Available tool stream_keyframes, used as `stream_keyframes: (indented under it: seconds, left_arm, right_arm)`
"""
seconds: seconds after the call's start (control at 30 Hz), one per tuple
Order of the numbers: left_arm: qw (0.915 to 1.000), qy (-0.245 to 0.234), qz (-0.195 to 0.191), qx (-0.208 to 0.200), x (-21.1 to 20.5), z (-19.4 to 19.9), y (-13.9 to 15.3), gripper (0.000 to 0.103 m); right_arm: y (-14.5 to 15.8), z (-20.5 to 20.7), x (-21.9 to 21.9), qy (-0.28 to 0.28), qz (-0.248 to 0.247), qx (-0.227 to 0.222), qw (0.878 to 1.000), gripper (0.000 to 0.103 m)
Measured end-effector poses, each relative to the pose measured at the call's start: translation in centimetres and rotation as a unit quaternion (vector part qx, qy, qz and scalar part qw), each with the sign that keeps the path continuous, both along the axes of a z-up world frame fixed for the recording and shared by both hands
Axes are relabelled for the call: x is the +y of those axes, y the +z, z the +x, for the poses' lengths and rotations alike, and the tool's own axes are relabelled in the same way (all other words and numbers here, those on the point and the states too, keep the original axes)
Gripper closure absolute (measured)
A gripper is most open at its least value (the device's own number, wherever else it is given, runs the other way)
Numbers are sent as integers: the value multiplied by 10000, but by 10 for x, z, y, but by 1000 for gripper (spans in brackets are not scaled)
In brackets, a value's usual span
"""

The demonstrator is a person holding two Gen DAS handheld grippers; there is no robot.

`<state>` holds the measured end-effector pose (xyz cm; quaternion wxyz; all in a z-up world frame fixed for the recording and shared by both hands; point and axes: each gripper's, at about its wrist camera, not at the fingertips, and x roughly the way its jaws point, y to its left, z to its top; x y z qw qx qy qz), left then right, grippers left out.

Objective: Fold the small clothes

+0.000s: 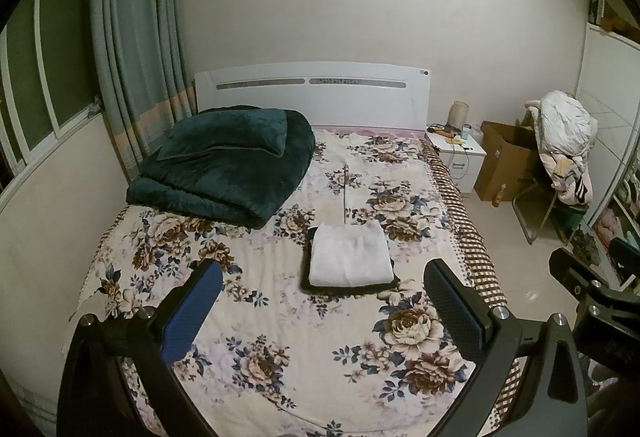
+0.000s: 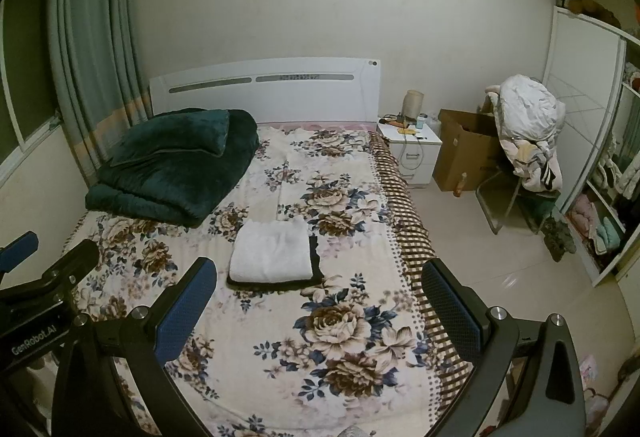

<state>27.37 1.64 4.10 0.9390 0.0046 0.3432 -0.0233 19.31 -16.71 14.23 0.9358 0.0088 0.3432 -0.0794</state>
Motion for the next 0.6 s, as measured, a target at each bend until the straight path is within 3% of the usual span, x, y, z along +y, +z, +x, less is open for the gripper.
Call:
stream_keyframes:
  seconds: [0.6]
  left_arm:
    - [9998,100,54,-172,6,-2,9,0]
  right_arm:
    - [1,-8,0,-50,-4,-79,10000,0]
